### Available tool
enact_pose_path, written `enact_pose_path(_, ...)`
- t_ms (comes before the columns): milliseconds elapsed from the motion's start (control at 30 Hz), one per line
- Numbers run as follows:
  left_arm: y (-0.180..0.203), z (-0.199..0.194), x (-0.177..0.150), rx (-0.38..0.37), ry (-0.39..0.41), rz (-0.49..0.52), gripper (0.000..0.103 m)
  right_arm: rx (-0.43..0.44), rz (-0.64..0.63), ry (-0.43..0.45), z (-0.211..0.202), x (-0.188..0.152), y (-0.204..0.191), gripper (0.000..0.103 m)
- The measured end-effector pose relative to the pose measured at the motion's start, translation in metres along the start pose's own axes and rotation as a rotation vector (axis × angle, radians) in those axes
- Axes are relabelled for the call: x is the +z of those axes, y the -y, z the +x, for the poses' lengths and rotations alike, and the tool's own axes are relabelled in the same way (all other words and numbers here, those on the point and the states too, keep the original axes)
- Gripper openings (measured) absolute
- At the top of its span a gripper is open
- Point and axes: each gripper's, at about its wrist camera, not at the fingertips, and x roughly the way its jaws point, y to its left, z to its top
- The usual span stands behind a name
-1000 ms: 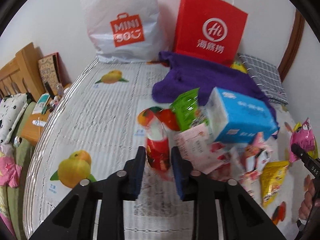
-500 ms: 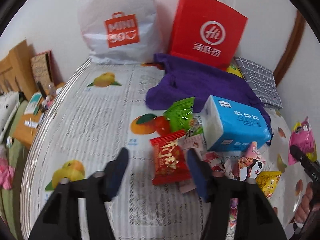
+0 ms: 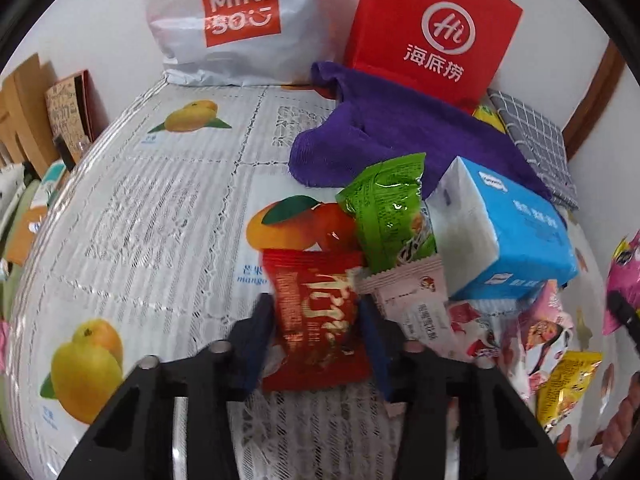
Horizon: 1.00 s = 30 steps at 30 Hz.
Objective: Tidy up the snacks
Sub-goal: 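Grasp the red snack packet with gold text using the left tool, then carry the red packet in the left tool while the right tool carries the pink bag to the purple towel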
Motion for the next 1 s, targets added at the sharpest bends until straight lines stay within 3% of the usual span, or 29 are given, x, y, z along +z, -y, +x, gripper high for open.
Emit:
enact_pose_path(367,0.007,-0.042,0.023,-0.029,0.057,0.020,0.036,0.022,-0.042,0.022,-0.005,0.027,-0.013,0.051)
enact_pose_path(700,0.055,-0.067,0.052,-0.094,0.093,0.098,0.036,0.070,-0.148,0.033,-0.015,0.074,-0.024,0.051)
enact_pose_path(1000,0.093,-0.064,0.080,-0.156,0.079,0.118,0.036,0.162,-0.110,0.062,-0.012,0.092,-0.039,0.051)
